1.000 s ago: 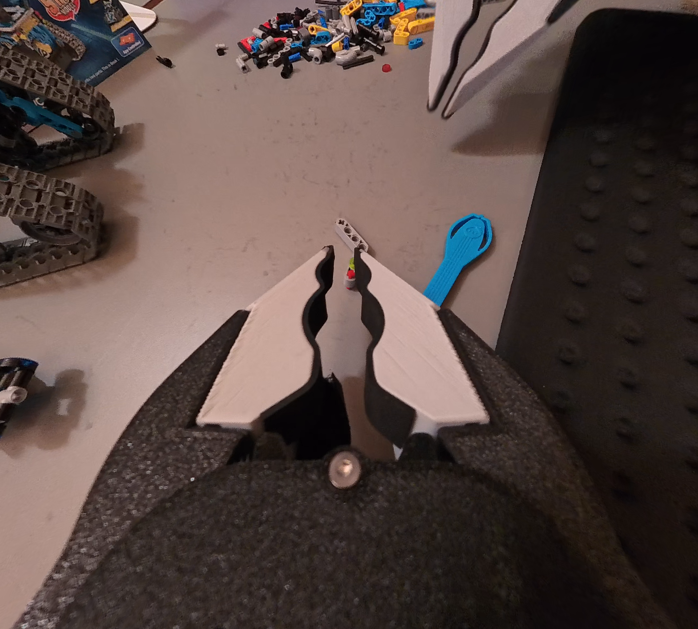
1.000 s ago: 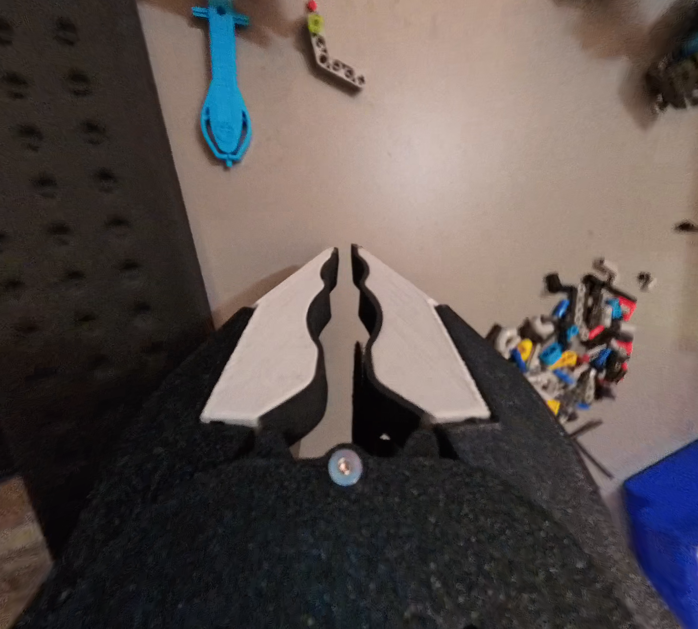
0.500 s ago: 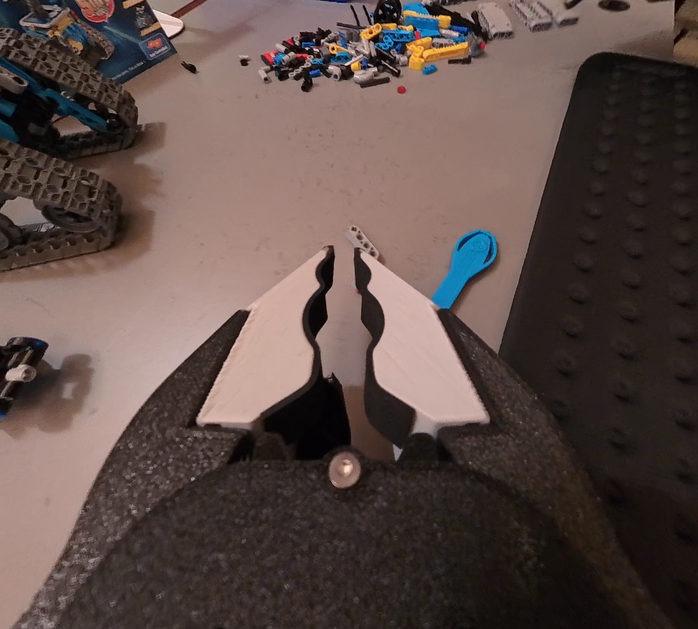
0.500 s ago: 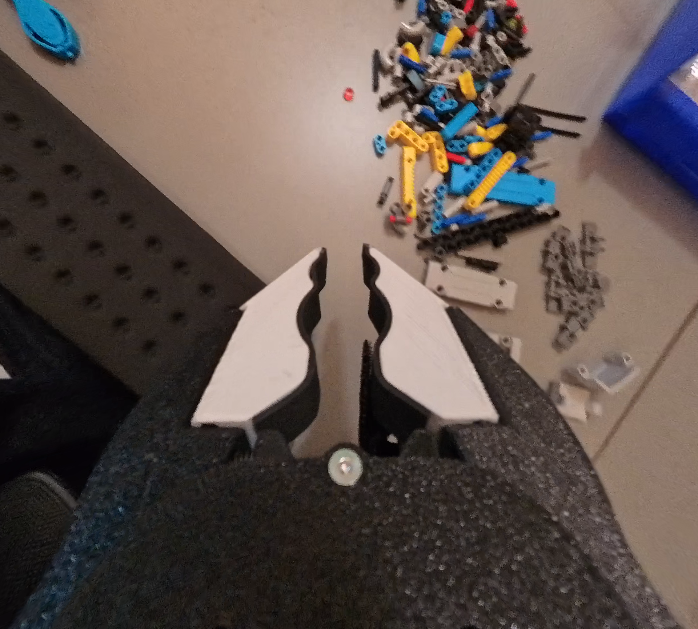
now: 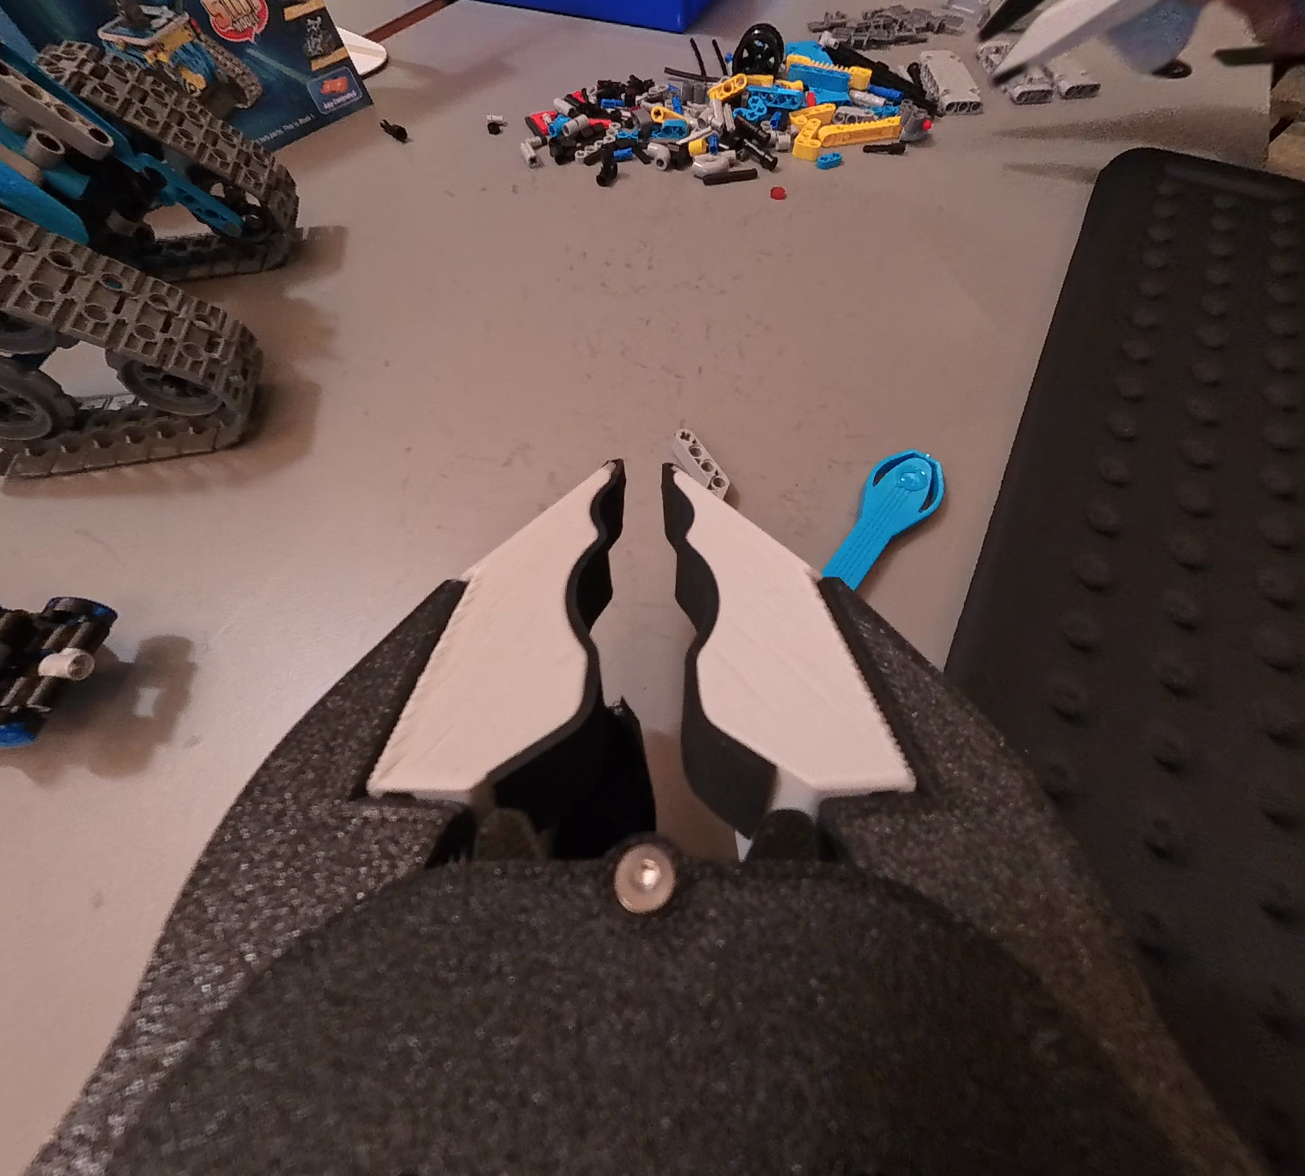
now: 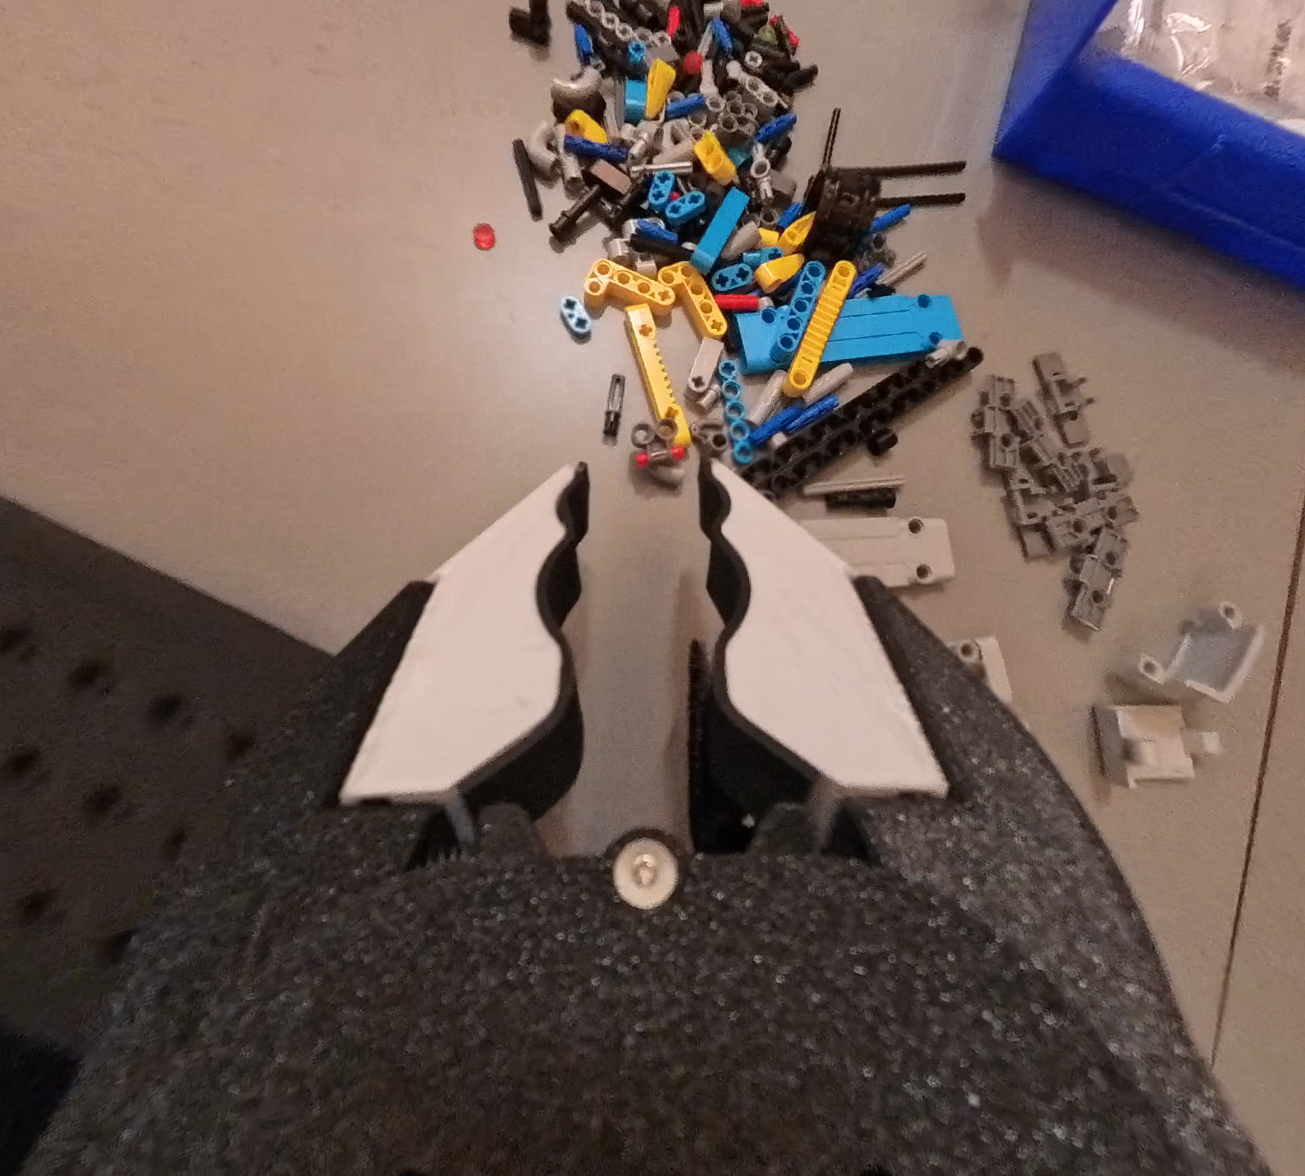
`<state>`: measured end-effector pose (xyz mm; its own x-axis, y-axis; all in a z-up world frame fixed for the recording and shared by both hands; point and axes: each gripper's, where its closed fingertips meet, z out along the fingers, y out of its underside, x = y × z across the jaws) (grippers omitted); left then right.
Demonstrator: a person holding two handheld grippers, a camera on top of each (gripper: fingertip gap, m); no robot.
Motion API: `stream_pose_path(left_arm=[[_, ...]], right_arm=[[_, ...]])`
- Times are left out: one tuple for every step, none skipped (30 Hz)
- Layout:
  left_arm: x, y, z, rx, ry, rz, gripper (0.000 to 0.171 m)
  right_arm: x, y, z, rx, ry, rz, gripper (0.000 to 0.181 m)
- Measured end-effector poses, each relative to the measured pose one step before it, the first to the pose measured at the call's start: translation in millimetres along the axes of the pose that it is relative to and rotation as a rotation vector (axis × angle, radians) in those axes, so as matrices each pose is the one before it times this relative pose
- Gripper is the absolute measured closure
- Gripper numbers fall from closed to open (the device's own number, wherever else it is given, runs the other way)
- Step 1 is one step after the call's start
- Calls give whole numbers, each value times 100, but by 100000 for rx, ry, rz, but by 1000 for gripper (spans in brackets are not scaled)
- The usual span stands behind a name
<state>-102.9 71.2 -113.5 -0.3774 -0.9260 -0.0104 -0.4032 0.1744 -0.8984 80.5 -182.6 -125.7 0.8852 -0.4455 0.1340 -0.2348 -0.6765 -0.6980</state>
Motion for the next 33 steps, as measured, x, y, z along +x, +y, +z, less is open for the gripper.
stream_pose_path(left_arm=[[-70,-62,-100,634,-134,-457,162],[-79,-45,-89,520,-51,-726,162],[-92,-69,-55,471,-54,-808,163],[-76,-31,-32,320,85,-741,162],[-29,-5,2,26,262,-599,162],[-15,16,17,-133,240,-362,162],[7,15,21,-125,113,-37,162],[23,1,10,-48,9,225,162],[23,2,3,-27,24,304,162],[46,-18,1,69,102,313,162],[24,-116,-43,655,39,305,162],[78,-296,-101,1839,293,-10,162],[227,-540,-139,3217,1467,-1041,162],[428,-753,-173,4286,3128,-2700,162],[600,-862,-133,4796,4700,-4447,162],[681,-831,-58,4673,5599,-5907,161],[654,-704,53,3984,5658,-6697,159],[595,-508,142,2944,5361,-6638,156],[509,-302,194,1802,4749,-5624,150],[194,-89,144,672,2644,-3761,147],[-87,24,36,137,854,-2196,147],[-36,-45,-103,552,1372,-2042,146],[-113,-91,-175,1029,1347,-2762,146],[-254,-43,-175,666,755,-3257,147],[-291,-58,-215,565,440,-3310,150],[-403,-114,-283,843,-657,-2682,155],[-242,-129,-261,901,-123,-1769,160],[2,-128,-148,803,1258,-1503,165],[85,-71,-57,489,1601,-1346,165],[-23,65,25,-405,716,-1094,165],[-79,129,71,-791,85,-683,165],[-34,114,67,-700,65,-462,165],[-58,103,58,-635,-93,-449,164]], right_arm=[[264,324,1042,-2079,1330,-1579,152],[-83,443,886,-2952,-975,-1687,152],[-121,184,621,-1828,-1289,-1007,151],[-107,-79,342,135,-1094,-488,153],[-5,-70,183,219,-715,-260,156],[112,-8,138,-232,-218,-52,157],[116,83,147,-745,-143,-300,158],[9,40,101,-327,-370,-795,163],[-49,-73,37,323,-150,-1178,167],[-72,-202,-62,273,313,-1522,167],[-326,-435,-183,768,8,-2596,167],[-632,-769,-303,1795,-151,-4183,167],[-812,-1224,-391,3038,560,-5997,167],[-972,-1780,-432,4592,1237,-7478,167],[-1429,-2265,-284,5601,-664,-7636,167],[-1878,-2613,53,5867,-3231,-6308,167],[-2083,-2820,423,5994,-4271,-5452,167],[-1967,-2718,756,5470,-3667,-5584,167],[-1707,-2437,976,4433,-3080,-5831,167],[-1381,-2345,1028,5139,-2576,-5252,167],[-1174,-2148,1088,5728,-2783,-4189,167],[-925,-1582,1136,4011,-2833,-3371,167],[-434,-975,1162,1707,-1048,-2424,167],[-169,-468,998,-201,57,-2487,167],[30,-254,670,-113,1278,-2412,167],[9,-127,337,459,379,-1187,167],[-80,-231,76,1441,-1234,787,167],[-4,-317,-86,1800,-1080,1649,168],[-8,-143,-72,687,-816,1041,168],[-19,90,-12,-767,118,-702,168],[6,103,-5,-456,1425,-1863,167],[8,22,-9,255,1485,-1155,167],[45,19,-9,317,783,420,168]])
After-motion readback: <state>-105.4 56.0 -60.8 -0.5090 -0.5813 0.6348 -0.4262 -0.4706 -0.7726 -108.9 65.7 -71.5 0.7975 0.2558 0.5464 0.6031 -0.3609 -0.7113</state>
